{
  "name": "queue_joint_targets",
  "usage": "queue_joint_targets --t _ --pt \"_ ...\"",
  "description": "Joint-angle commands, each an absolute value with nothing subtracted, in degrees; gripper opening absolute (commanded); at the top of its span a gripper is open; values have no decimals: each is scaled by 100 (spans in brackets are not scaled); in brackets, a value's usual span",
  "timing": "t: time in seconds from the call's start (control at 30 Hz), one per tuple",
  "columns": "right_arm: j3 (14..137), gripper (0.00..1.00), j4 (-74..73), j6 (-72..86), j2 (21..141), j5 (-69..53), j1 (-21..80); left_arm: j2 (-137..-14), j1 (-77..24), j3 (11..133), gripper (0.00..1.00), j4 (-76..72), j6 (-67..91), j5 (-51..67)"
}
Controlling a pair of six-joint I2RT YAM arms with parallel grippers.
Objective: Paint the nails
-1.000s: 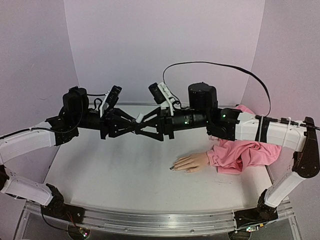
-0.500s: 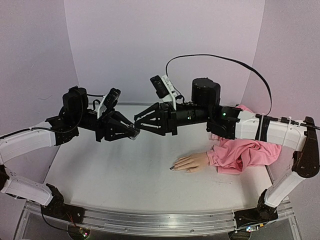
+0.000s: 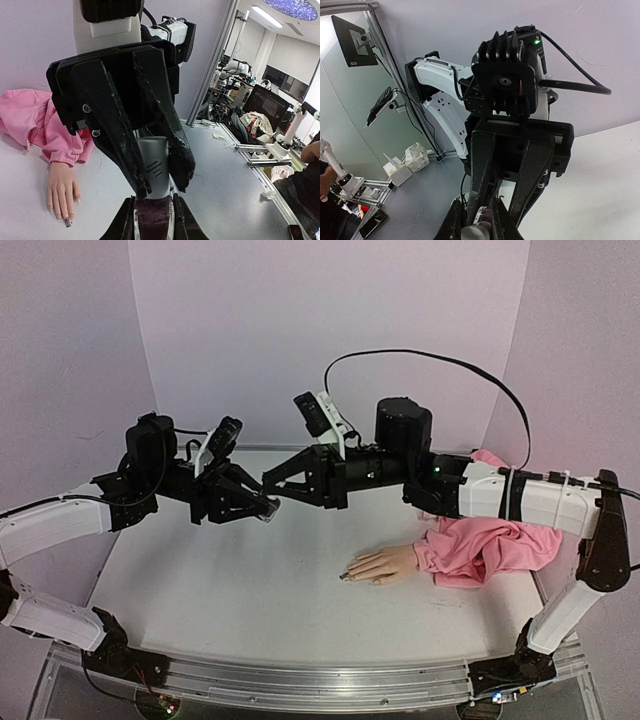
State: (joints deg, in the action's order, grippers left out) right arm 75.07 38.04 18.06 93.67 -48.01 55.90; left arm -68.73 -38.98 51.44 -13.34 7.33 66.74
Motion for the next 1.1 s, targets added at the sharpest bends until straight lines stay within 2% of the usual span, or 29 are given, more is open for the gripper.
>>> queue_joint_targets --t 0.0,0.13,0.23,0.43,0.6,0.7,0.8,0.9,0.93,1.0,1.03,1.07 --pt "7778 2 4225 1951 9371 -4983 5620 -6795 -3885 5447 0 -1661 725 6666" --pt "7796 0 4327 2152 9552 -4708 5695 -6676 -3885 5436 0 -1677 794 6306" --pt "7790 0 4328 2204 9706 -4078 5900 -6511 -3885 5371 0 -1724 1015 5242" --pt "7997 0 4244 3199 10201 -1082 6387 -6041 -3978 5106 0 -1785 518 2878" --pt "9671 0 2576 3851 11126 879 6987 -6182 -4164 5159 0 -1785 22 1218" --pt "10168 0 2257 4034 11319 1422 7218 -6404 -4434 5273 0 -1796 -731 572" --pt "10116 0 2241 3911 11170 1596 7258 -6568 -4666 5218 0 -1871 -1013 -108" --pt "9622 1 2345 3499 10653 1655 7247 -6525 -4685 5026 0 -1894 -751 60" --pt "9443 10 2354 3306 10450 1715 7232 -6489 -4685 4929 0 -1912 -595 199" --pt "9052 36 2347 2978 9990 1837 7174 -6523 -4685 4836 0 -1903 -206 242" --pt "8848 57 2347 2818 9759 1822 7095 -6543 -4680 4823 0 -1902 17 281" --pt "8686 64 2335 2718 9507 1734 7025 -6543 -4677 4797 0 -1891 244 376"
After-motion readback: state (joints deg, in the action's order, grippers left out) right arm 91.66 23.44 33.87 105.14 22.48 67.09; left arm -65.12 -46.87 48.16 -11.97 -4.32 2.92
